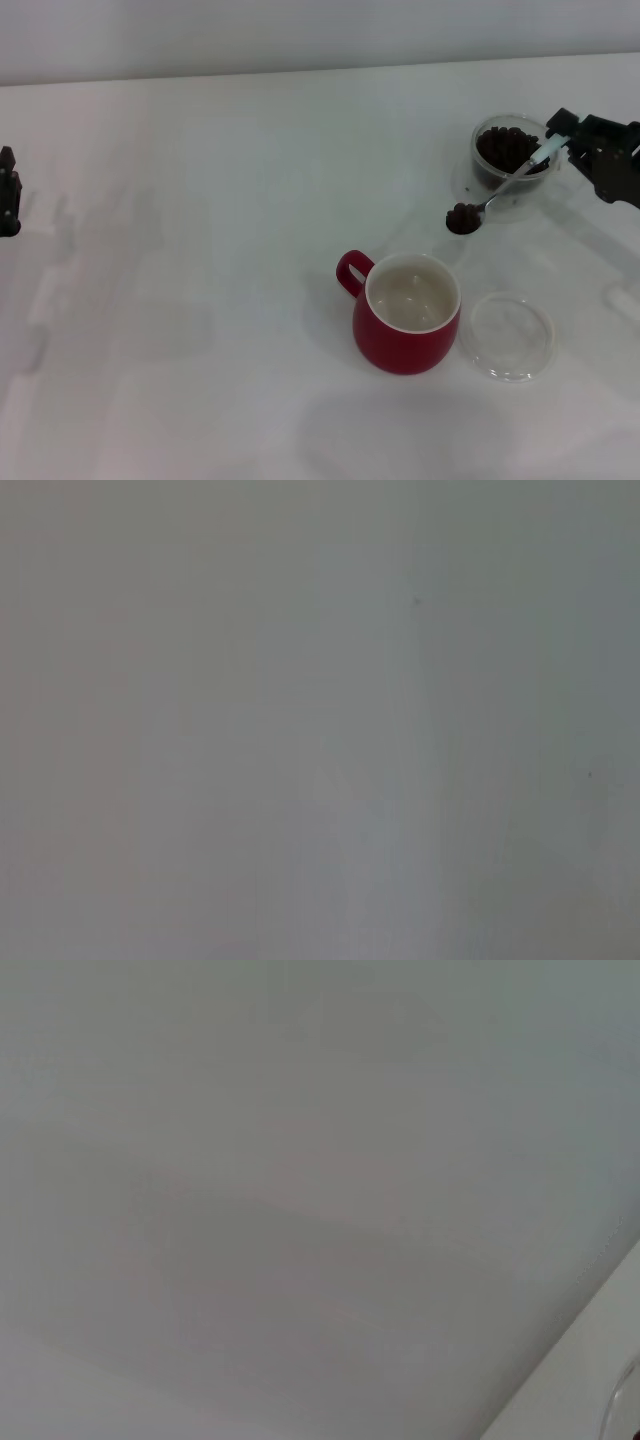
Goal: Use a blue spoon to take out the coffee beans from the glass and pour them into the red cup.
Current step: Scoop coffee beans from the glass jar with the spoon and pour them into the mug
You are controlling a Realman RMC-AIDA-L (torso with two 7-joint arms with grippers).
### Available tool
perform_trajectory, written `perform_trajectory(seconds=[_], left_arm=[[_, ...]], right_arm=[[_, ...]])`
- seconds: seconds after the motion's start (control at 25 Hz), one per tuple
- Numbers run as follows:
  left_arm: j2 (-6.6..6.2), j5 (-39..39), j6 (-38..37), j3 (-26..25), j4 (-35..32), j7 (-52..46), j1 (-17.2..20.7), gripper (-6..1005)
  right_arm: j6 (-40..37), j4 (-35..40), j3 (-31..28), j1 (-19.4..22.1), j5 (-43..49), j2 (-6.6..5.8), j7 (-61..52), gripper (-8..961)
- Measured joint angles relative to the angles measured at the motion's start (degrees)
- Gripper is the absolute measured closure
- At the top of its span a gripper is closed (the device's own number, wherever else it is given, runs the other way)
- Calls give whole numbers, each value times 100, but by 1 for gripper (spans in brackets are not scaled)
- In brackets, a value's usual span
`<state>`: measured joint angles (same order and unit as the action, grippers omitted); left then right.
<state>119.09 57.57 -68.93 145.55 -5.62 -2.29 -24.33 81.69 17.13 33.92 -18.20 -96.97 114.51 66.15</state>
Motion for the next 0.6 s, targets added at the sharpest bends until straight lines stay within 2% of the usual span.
perform_trajectory(seconds=[0.6], left_arm=[[15, -35, 91, 25, 0, 1, -49, 621]], right_arm=[[296, -66, 486, -88, 1, 52, 176, 766]])
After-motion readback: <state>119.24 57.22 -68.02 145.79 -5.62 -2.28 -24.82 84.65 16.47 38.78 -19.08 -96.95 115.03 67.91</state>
